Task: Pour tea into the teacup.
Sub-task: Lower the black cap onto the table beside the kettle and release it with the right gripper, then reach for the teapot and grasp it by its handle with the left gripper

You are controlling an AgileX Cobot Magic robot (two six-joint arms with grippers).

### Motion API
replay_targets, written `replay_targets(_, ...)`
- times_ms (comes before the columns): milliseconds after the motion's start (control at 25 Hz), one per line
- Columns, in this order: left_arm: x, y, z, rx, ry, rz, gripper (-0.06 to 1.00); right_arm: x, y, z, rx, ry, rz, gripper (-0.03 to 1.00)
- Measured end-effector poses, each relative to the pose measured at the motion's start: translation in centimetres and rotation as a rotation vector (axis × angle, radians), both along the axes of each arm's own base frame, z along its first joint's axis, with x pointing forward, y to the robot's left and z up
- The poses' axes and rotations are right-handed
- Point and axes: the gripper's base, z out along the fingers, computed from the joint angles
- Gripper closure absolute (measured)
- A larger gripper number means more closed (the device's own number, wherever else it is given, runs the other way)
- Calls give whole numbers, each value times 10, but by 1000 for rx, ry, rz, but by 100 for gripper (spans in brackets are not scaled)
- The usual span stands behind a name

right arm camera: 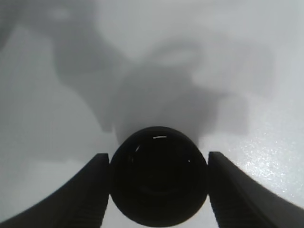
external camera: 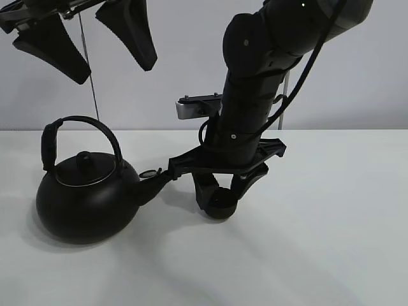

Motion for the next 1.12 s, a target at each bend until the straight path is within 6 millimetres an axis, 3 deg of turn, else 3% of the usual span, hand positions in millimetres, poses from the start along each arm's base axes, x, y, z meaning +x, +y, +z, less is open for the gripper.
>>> replay_targets(240,0,0,0,0,0,0,31,0,0,0,0,1,-3,56)
replay_targets(400,0,0,0,0,0,0,31,0,0,-10,-13,22,-4,44)
replay_targets(560,0,0,0,0,0,0,31,0,0,-7,-10,17,-4,41)
replay_targets(680,0,0,0,0,0,0,31,-1,-1,8,5,-6,-4,40)
replay_targets(840,0,0,0,0,-1,0,31,-3,-6,43,15,-33,-8,38)
replay_targets(1120,0,0,0,-1,-2,1,31,-2,-50,102,68,-62,-130,34)
